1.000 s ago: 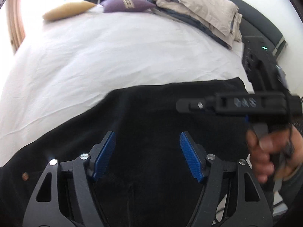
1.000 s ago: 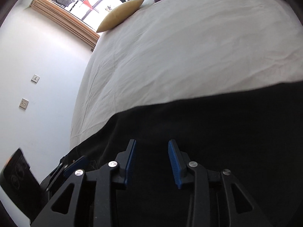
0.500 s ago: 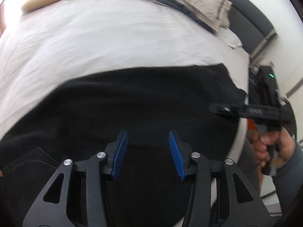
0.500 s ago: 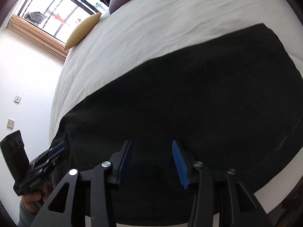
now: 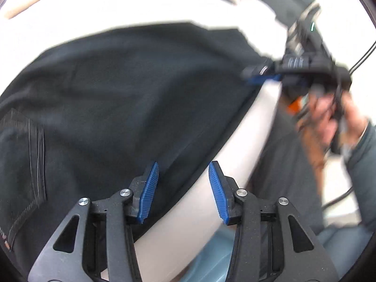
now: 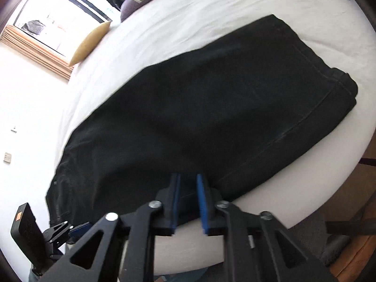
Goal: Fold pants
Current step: 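Grasp the jeans edge with the right gripper and fold it over toward the waistband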
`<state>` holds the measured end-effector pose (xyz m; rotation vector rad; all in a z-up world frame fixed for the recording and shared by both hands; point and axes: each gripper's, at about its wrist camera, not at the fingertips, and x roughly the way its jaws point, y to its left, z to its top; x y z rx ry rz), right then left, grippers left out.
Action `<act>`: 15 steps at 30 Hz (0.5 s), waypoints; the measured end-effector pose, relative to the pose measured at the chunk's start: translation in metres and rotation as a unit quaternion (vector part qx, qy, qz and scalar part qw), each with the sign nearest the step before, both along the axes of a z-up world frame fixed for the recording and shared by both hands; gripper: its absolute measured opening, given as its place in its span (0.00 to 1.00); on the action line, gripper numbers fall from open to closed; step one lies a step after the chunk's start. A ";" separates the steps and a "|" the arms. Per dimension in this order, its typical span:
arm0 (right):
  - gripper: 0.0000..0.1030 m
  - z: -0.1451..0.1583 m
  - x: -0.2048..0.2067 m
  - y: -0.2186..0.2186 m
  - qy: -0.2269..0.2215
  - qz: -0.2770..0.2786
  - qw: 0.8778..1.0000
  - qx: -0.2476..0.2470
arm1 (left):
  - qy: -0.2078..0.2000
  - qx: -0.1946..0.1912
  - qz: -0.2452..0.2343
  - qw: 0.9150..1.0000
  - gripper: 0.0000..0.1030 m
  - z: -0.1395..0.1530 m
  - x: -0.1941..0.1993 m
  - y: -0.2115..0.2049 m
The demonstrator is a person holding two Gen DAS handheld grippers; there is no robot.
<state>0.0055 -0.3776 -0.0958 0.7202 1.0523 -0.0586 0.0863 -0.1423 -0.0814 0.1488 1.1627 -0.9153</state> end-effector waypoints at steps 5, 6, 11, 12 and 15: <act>0.32 -0.014 0.030 0.010 0.030 0.021 0.999 -0.006 | 0.168 -0.069 0.073 0.981 0.43 -0.044 0.062 -0.017; 0.32 -0.018 0.030 0.008 0.042 0.022 0.999 -0.006 | 0.179 -0.071 0.064 0.979 0.40 -0.050 0.060 -0.016; 0.32 -0.014 -0.005 -0.004 0.035 0.015 0.999 0.012 | 0.132 -0.022 -0.018 0.991 0.40 -0.038 0.010 -0.012; 0.32 -0.011 -0.010 -0.002 0.030 0.014 0.999 0.016 | 0.155 -0.024 -0.031 0.987 0.40 -0.040 0.004 -0.013; 0.36 -0.001 -0.028 -0.007 0.013 0.007 0.999 0.039 | 0.165 -0.020 -0.040 0.985 0.40 -0.049 -0.008 -0.011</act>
